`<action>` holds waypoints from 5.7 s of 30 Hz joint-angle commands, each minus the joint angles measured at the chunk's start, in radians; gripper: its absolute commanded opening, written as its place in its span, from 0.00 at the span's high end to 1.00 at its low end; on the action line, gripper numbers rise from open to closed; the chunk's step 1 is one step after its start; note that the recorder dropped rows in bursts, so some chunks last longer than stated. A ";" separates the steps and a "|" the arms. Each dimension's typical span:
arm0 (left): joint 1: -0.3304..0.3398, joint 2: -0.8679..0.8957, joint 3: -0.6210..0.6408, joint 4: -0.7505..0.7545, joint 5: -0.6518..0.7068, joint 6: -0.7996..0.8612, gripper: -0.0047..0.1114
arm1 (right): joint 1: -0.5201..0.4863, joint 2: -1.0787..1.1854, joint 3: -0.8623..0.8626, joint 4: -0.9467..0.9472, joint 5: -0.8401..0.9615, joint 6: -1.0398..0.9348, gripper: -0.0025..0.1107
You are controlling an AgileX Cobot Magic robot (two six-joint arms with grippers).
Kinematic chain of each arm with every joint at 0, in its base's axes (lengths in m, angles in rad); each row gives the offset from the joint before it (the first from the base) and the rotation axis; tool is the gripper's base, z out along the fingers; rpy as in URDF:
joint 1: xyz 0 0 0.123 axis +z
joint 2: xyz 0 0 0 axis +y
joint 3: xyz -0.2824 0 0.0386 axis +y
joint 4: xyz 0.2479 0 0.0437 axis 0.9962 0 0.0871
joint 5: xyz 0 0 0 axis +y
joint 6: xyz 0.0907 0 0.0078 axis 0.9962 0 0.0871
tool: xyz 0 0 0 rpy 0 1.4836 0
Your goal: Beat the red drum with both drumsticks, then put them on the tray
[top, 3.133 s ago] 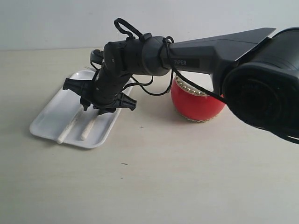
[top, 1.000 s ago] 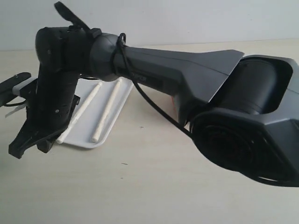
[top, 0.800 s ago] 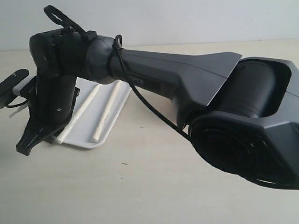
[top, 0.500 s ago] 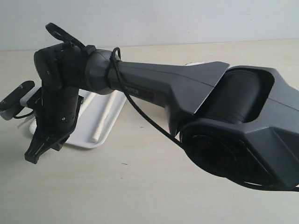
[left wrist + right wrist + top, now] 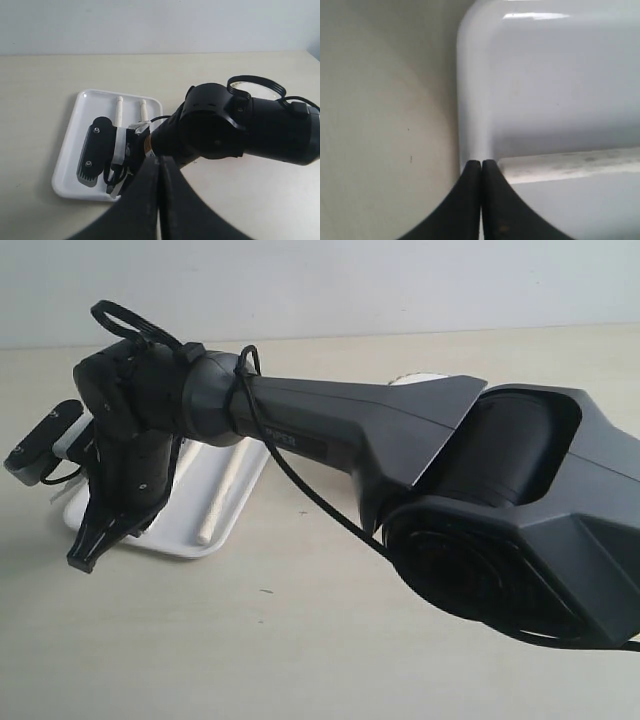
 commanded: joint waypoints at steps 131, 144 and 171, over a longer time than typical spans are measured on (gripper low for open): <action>0.076 -0.502 0.677 0.451 -0.639 -0.382 0.96 | -0.088 -1.842 1.715 -0.868 -0.485 1.276 0.98; 0.076 -0.502 0.677 0.451 -0.639 -0.382 0.96 | -0.088 -1.842 1.715 -0.868 -0.485 1.276 0.98; 0.076 -0.502 0.677 0.451 -0.639 -0.382 0.96 | -0.582 -2.169 1.719 -0.834 -0.520 1.276 0.98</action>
